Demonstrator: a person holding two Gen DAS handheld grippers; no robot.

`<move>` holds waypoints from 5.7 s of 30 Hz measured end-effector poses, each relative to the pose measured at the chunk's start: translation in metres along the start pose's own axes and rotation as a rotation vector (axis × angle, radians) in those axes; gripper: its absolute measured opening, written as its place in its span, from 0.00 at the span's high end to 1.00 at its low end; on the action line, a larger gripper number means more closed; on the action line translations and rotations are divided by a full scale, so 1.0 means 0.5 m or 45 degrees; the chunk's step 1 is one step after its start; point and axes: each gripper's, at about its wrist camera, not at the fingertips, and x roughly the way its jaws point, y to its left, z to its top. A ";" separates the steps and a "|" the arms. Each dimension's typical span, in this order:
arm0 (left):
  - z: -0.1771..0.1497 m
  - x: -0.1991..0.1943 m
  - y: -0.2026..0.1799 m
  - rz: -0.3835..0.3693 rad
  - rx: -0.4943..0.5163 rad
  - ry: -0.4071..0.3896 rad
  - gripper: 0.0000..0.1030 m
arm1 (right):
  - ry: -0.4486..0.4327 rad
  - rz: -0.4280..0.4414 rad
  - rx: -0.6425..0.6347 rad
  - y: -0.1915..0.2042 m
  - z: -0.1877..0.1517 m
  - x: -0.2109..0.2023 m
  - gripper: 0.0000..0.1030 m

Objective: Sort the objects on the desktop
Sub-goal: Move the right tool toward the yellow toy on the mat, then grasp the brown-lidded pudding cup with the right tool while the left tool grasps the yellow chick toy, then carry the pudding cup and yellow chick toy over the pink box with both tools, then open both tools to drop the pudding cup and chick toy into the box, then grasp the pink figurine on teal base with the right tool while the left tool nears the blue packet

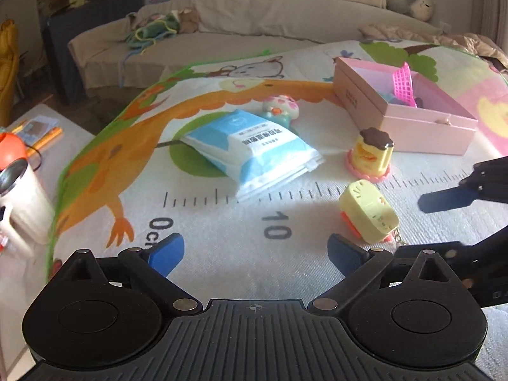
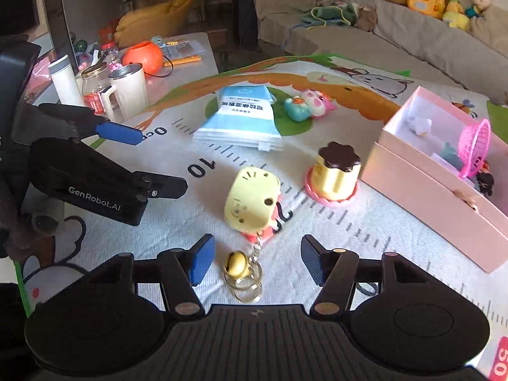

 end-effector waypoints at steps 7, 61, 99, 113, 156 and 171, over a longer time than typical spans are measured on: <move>0.015 -0.001 0.004 0.073 -0.027 -0.035 0.02 | -0.063 -0.105 0.139 -0.030 0.058 0.008 0.41; -0.004 0.055 -0.084 0.050 -0.136 0.054 0.08 | -0.068 -0.738 0.392 -0.412 0.057 -0.023 0.54; 0.002 -0.008 -0.090 0.042 -0.065 0.033 0.46 | 0.087 -0.294 0.108 -0.138 -0.014 -0.038 0.58; 0.147 -0.138 -0.098 -0.121 0.032 -0.217 0.46 | -0.131 -0.236 -0.043 -0.038 0.118 -0.213 0.58; 0.062 0.099 0.157 -0.042 -0.138 0.020 0.02 | 0.221 -0.233 -0.082 0.006 0.447 0.410 0.66; -0.014 -0.005 0.071 -0.218 0.022 0.092 0.01 | 0.361 -0.054 -0.169 0.073 0.225 0.202 0.68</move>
